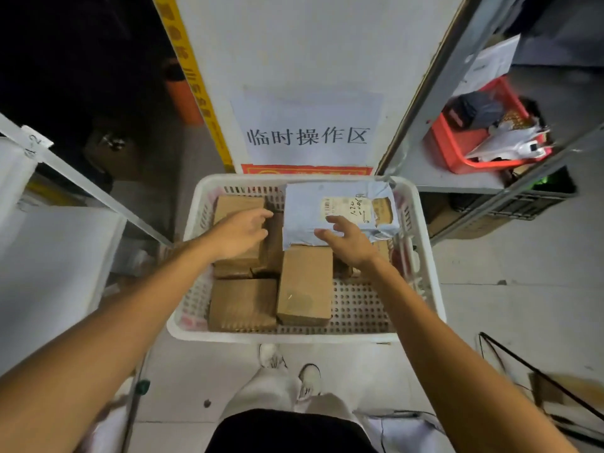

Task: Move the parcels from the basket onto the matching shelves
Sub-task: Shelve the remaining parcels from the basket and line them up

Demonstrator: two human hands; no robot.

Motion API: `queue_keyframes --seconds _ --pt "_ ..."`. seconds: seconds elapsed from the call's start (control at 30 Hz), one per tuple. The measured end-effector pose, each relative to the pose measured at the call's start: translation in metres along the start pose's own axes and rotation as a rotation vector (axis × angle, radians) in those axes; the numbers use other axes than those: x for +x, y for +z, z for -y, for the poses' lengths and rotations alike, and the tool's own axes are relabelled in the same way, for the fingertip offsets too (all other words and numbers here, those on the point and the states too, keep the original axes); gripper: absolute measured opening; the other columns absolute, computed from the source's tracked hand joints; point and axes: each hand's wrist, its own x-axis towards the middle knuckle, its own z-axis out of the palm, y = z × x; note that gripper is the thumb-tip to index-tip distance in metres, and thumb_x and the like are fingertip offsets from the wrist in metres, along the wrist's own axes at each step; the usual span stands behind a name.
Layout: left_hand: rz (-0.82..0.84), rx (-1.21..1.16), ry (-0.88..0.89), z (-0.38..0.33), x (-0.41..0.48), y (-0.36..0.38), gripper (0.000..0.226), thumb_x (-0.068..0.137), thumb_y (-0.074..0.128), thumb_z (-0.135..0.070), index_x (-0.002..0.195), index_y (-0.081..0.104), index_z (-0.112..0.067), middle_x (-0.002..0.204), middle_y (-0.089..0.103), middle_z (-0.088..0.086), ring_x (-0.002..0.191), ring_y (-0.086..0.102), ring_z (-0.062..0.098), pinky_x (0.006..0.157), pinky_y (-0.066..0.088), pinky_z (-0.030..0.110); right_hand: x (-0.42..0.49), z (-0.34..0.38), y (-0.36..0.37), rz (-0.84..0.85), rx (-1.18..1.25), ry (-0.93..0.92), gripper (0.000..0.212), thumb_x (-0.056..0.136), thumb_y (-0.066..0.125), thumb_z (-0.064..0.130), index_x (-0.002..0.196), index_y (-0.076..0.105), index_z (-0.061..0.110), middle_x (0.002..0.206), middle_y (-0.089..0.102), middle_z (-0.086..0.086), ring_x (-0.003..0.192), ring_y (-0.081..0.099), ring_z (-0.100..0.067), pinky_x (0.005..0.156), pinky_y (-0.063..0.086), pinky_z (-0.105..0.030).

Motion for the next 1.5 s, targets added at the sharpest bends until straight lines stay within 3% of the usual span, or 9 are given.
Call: queue_keyframes --seconds 0.1,0.3,0.43,0.73,0.87,1.03,1.13,1.3,1.5 --pt "0.071 -0.08 -0.026 0.003 0.032 0.011 0.045 0.095 0.053 -0.016 0.139 0.044 -0.019 0.141 0.049 0.006 0.124 0.048 0.019 0.103 0.038 0.03 0.006 -0.017 -0.017 -0.066 0.001 0.092 0.057 0.093 0.059 0.039 0.143 0.041 0.016 0.148 0.042 -0.012 0.132 0.044 -0.027 0.104 0.04 -0.035" --pt "0.098 -0.174 -0.115 0.023 0.081 0.041 0.045 0.095 0.055 -0.025 0.138 0.044 -0.027 0.134 0.054 0.002 0.109 0.053 0.012 0.091 0.042 0.028 0.027 -0.051 -0.049 -0.197 -0.023 0.182 0.053 0.093 0.06 0.031 0.141 0.043 0.015 0.138 0.052 -0.013 0.113 0.057 -0.024 0.094 0.048 -0.036" --pt "0.098 -0.158 -0.194 0.032 0.102 0.06 0.051 0.095 0.055 -0.024 0.142 0.037 -0.03 0.139 0.05 0.0 0.109 0.052 0.012 0.092 0.044 0.033 0.056 -0.075 -0.068 -0.266 -0.064 0.219 0.055 0.091 0.061 0.029 0.141 0.042 0.015 0.142 0.047 -0.012 0.124 0.05 -0.029 0.101 0.047 -0.048" --pt "-0.26 -0.363 -0.323 0.032 0.149 0.113 0.053 0.093 0.059 -0.027 0.14 0.037 -0.021 0.115 0.055 0.0 0.096 0.055 0.016 0.077 0.045 0.031 0.112 -0.132 -0.067 -0.405 -0.025 0.095 0.066 0.089 0.064 0.043 0.139 0.036 0.011 0.136 0.033 -0.01 0.118 0.042 -0.021 0.105 0.042 -0.041" --pt "-0.362 -0.524 -0.372 0.021 0.148 0.135 0.054 0.09 0.061 -0.011 0.138 0.041 -0.022 0.121 0.053 -0.005 0.099 0.055 0.012 0.081 0.046 0.027 0.116 -0.141 -0.072 -0.335 0.097 0.091 0.064 0.089 0.067 0.036 0.136 0.035 0.008 0.14 0.028 -0.008 0.115 0.04 -0.013 0.103 0.043 -0.034" --pt "-0.299 -0.69 -0.436 0.028 0.154 0.129 0.053 0.087 0.066 -0.012 0.134 0.045 -0.021 0.119 0.059 -0.001 0.101 0.059 0.015 0.072 0.049 0.024 0.126 -0.14 -0.084 -0.225 0.452 0.14 0.073 0.086 0.071 0.017 0.144 0.027 0.013 0.136 0.052 -0.002 0.12 0.057 -0.017 0.1 0.05 -0.041" --pt "-0.24 -0.79 -0.441 0.032 0.155 0.124 0.057 0.084 0.067 -0.008 0.134 0.043 -0.021 0.114 0.058 -0.002 0.097 0.059 0.011 0.071 0.05 0.026 0.121 -0.142 -0.08 -0.232 0.427 0.104 0.051 0.087 0.07 0.016 0.132 0.046 0.021 0.123 0.062 0.004 0.104 0.06 0.0 0.092 0.054 -0.026" --pt "-0.217 -0.827 -0.397 0.036 0.13 0.123 0.053 0.084 0.066 -0.008 0.13 0.043 -0.022 0.109 0.059 -0.007 0.094 0.059 0.009 0.066 0.048 0.028 0.09 -0.14 -0.07 -0.259 0.542 0.1 0.034 0.088 0.068 0.01 0.113 0.051 0.026 0.115 0.066 0.002 0.106 0.065 -0.013 0.072 0.056 -0.02" --pt "-0.261 -0.854 -0.275 0.045 0.077 0.078 0.041 0.082 0.068 -0.018 0.119 0.05 -0.026 0.109 0.062 -0.009 0.095 0.061 0.013 0.069 0.048 0.03 0.049 -0.104 -0.042 -0.286 0.557 0.14 0.031 0.091 0.066 0.022 0.115 0.047 0.016 0.118 0.063 -0.008 0.104 0.066 -0.021 0.081 0.058 -0.039"
